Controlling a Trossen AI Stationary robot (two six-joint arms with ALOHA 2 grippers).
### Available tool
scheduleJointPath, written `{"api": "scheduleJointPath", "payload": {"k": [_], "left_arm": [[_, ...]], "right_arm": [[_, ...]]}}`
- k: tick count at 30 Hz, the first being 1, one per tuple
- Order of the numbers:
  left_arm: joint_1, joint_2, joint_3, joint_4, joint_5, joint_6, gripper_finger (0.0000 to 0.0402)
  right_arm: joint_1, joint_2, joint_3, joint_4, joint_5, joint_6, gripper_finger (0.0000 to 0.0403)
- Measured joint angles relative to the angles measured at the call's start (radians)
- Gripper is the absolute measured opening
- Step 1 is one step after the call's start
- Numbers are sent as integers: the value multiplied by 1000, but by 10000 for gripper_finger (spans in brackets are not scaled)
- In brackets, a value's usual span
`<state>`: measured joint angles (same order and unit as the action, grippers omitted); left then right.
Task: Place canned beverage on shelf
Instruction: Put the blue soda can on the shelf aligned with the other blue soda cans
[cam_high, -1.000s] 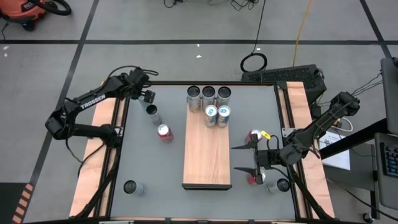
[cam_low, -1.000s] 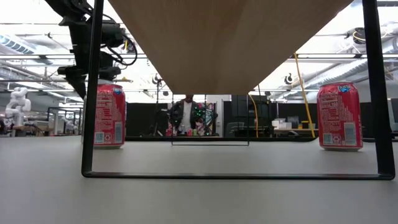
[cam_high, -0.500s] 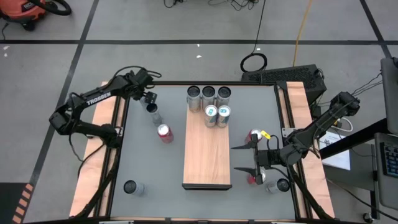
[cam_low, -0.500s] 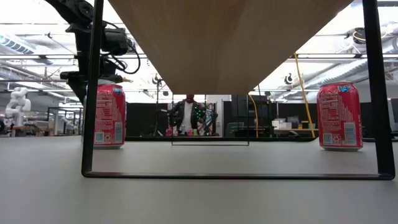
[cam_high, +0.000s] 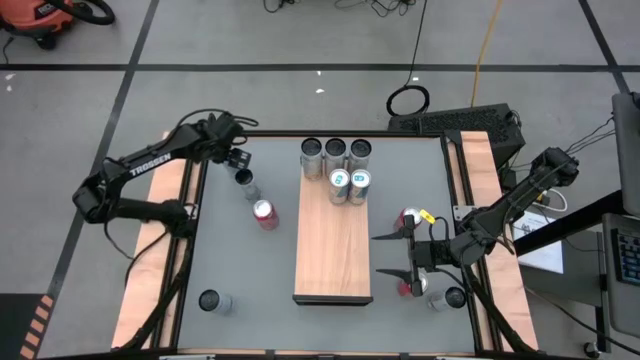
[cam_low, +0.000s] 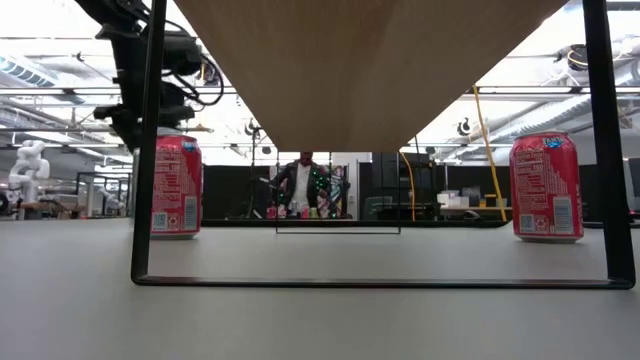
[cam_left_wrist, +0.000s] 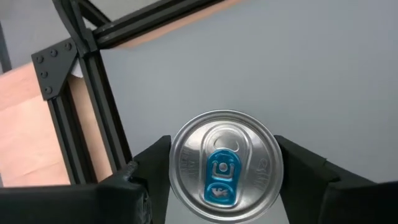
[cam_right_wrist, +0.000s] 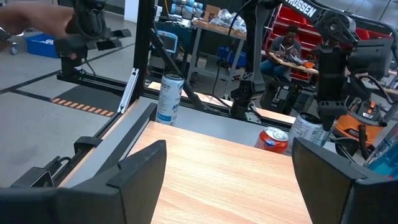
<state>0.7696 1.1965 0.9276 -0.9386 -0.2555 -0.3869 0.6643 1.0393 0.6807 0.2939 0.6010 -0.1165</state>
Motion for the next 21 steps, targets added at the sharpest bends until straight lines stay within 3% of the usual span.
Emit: {"api": "scheduleJointPath", "payload": {"k": [11,17,21], "left_arm": [[-95,-134,48,2,0,11,225],[-231,-251,129,2,13,10,225],[-343,-326,167,47,102,38,226]], "right_arm": [[0,16,0,17,0,4,288],[-10,61,0,91,0,5,288],[-10,92,0,132,0,14,288]]}}
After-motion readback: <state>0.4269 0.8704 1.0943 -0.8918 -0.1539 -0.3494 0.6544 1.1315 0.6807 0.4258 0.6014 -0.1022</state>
